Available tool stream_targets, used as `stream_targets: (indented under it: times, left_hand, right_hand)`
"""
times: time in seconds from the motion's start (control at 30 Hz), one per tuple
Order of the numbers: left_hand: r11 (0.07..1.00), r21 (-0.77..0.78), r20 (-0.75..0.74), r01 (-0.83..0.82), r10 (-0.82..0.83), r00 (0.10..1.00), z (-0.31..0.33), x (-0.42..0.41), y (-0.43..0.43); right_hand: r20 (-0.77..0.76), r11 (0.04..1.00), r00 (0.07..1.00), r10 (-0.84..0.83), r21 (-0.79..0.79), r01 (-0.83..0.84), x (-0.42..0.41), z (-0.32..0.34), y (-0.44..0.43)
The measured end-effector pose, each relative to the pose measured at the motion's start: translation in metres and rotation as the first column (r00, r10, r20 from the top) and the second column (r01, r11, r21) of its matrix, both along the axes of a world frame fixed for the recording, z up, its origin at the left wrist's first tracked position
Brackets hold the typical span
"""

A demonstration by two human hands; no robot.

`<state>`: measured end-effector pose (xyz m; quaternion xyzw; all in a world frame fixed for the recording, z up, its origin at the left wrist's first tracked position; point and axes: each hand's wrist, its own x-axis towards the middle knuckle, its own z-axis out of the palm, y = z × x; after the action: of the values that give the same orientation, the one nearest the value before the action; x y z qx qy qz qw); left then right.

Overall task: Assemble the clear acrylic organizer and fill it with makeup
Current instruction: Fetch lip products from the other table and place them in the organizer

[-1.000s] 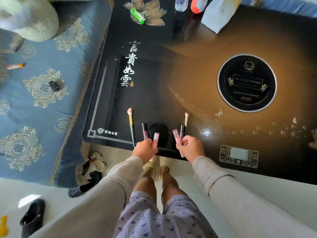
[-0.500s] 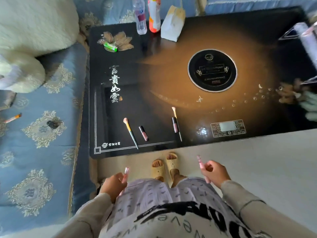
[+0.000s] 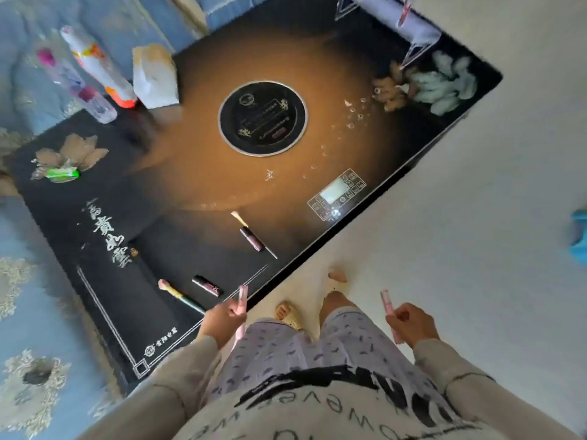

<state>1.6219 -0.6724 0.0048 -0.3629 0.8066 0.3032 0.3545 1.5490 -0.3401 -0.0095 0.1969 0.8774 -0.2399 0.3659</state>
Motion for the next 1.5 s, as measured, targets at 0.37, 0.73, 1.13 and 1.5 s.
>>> stream_targets:
  times: [0.37, 0.73, 1.13, 1.5]
  left_hand:
    - [0.956, 0.06, -0.048, 0.288, -0.285, 0.957, 0.002, -0.139, 0.096]
    - [0.849, -0.036, 0.034, 0.527, -0.526, 0.85, -0.007, -0.227, 0.224]
    - [0.768, -0.027, 0.057, 0.64, -0.638, 0.768, -0.014, -0.365, 0.328]
    - [0.619, -0.006, -0.041, 0.785, -0.784, 0.619, 0.012, -0.559, 0.443]
  right_hand:
    - [0.165, 0.963, 0.958, -0.233, 0.174, 0.204, 0.031, -0.023, 0.118]
    - [0.007, 0.9, 0.9, -0.435, -0.003, 0.435, -0.097, 0.01, 0.246]
    - [0.053, 0.793, 0.792, -0.608, -0.015, 0.609, -0.165, -0.001, 0.322]
    - [0.121, 0.624, 0.614, -0.78, 0.064, 0.779, -0.254, 0.012, 0.378]
